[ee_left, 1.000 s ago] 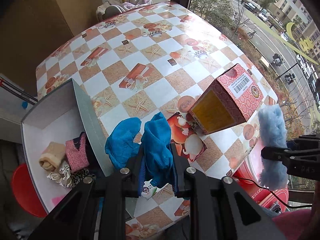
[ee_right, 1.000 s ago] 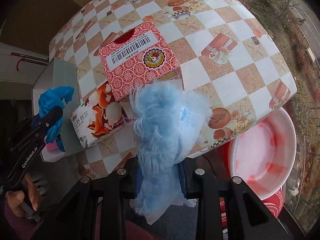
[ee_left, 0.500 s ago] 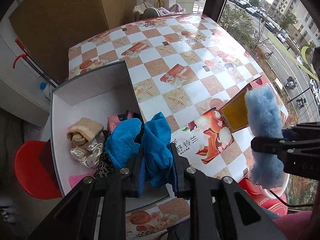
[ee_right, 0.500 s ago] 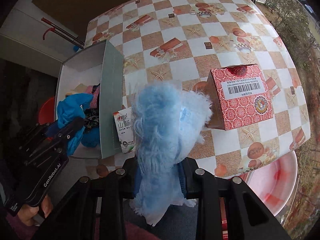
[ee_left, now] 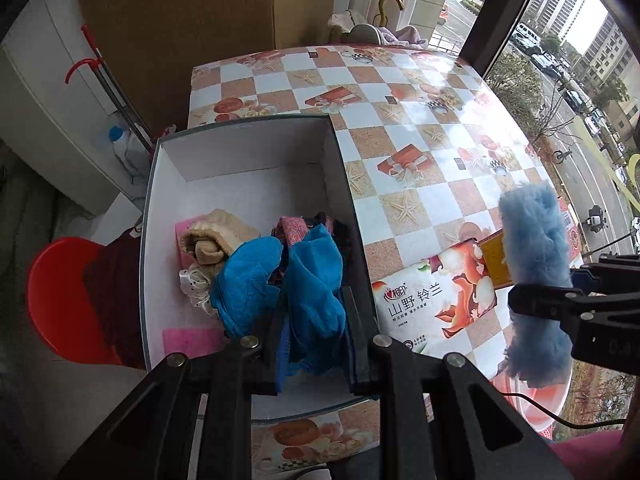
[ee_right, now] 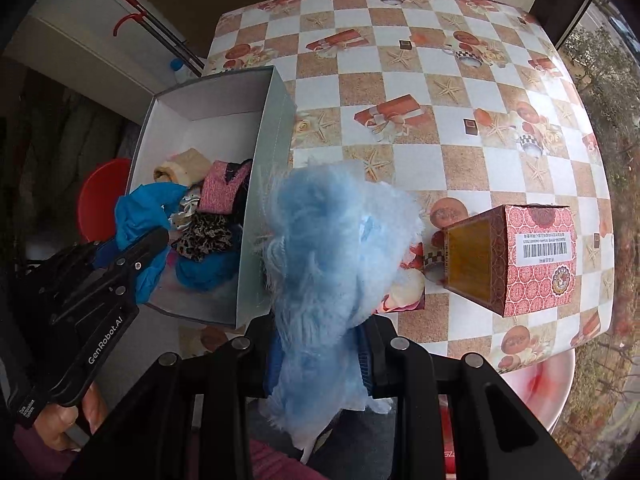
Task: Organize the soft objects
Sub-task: 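Carry the blue glove and fluffy item over the white box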
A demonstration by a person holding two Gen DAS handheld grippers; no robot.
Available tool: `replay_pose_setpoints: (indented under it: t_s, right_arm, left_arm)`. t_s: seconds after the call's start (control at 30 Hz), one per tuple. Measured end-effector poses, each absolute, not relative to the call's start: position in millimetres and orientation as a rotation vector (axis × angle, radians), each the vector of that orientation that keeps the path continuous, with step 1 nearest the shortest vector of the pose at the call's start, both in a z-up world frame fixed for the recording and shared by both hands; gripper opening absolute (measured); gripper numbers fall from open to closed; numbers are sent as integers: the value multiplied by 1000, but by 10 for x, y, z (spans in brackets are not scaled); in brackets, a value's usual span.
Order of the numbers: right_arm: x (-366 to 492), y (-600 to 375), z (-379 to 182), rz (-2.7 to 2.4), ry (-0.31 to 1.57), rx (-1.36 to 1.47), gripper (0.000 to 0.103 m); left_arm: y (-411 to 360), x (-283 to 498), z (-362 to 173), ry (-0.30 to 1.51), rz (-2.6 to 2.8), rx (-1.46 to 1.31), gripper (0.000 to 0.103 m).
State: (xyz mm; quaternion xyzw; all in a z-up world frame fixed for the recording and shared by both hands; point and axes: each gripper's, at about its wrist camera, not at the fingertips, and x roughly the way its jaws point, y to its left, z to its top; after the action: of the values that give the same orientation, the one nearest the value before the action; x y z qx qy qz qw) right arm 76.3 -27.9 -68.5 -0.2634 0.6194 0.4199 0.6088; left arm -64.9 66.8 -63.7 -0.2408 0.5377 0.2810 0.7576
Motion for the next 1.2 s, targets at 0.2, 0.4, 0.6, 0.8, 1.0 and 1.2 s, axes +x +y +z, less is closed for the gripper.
replay_pose_setpoints:
  t_s: [0.2, 0.4, 0.6, 0.8, 1.0, 1.2]
  right_arm:
    - [688, -127, -679, 1002, 1418, -653, 31]
    - [592, 6, -675, 1038, 1404, -691, 31]
    - [540, 100, -677, 1058, 1397, -714, 31]
    - [511, 181, -673, 1072, 1391, -726, 31]
    - [477, 290, -646, 1092, 1375, -735, 31]
    - [462, 486, -632, 1116, 1366, -742, 31]
  left_arm:
    - [714, -713, -681, 1168, 636, -561, 23]
    - [761, -751, -700, 1164, 651, -579, 23]
    - [790, -778, -726, 1166, 661, -598, 23]
    - [820, -795, -740, 1167, 666, -609, 23]
    - [921, -825, -730, 1165, 692, -623, 23]
    - [1109, -900, -737, 1163, 730, -648, 23]
